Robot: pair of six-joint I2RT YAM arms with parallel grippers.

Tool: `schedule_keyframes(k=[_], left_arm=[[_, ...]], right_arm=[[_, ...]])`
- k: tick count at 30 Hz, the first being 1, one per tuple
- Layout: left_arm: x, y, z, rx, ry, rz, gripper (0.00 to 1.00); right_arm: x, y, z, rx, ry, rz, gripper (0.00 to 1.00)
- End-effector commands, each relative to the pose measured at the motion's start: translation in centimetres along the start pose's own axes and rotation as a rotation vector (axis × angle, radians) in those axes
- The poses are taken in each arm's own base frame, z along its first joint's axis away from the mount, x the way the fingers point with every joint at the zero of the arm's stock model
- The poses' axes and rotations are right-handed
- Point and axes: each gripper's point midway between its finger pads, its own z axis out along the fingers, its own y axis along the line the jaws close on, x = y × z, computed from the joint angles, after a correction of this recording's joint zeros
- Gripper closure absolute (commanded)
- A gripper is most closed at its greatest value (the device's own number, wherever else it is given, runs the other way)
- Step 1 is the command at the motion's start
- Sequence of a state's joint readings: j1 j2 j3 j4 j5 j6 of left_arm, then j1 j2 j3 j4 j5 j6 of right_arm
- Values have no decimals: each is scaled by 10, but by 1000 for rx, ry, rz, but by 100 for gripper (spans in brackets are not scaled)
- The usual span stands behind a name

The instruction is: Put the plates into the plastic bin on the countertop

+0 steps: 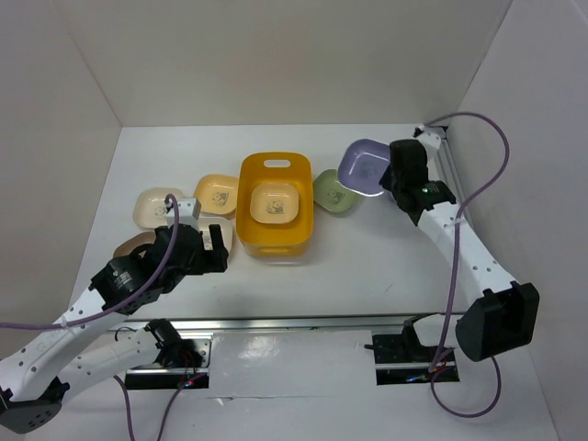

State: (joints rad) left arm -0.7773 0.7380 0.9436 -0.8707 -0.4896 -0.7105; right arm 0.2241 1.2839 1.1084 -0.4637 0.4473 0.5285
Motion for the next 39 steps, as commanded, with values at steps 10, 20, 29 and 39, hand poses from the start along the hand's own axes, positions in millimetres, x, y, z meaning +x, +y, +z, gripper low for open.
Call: schedule_keyframes(k=[10, 20, 29, 39], left_arm=[[-12, 2, -2, -13, -36, -32, 0], [-12, 3, -2, -21, -38, -38, 0], [-11, 3, 0, -25, -31, -33, 0], [-11, 2, -2, -13, -33, -37, 0]], right_arm=[[-4, 218, -6, -512, 73, -347, 100], [59, 258, 24, -478, 155, -306, 100], [104, 264, 34, -422, 208, -301, 100], [126, 258, 38, -362, 232, -358, 97]])
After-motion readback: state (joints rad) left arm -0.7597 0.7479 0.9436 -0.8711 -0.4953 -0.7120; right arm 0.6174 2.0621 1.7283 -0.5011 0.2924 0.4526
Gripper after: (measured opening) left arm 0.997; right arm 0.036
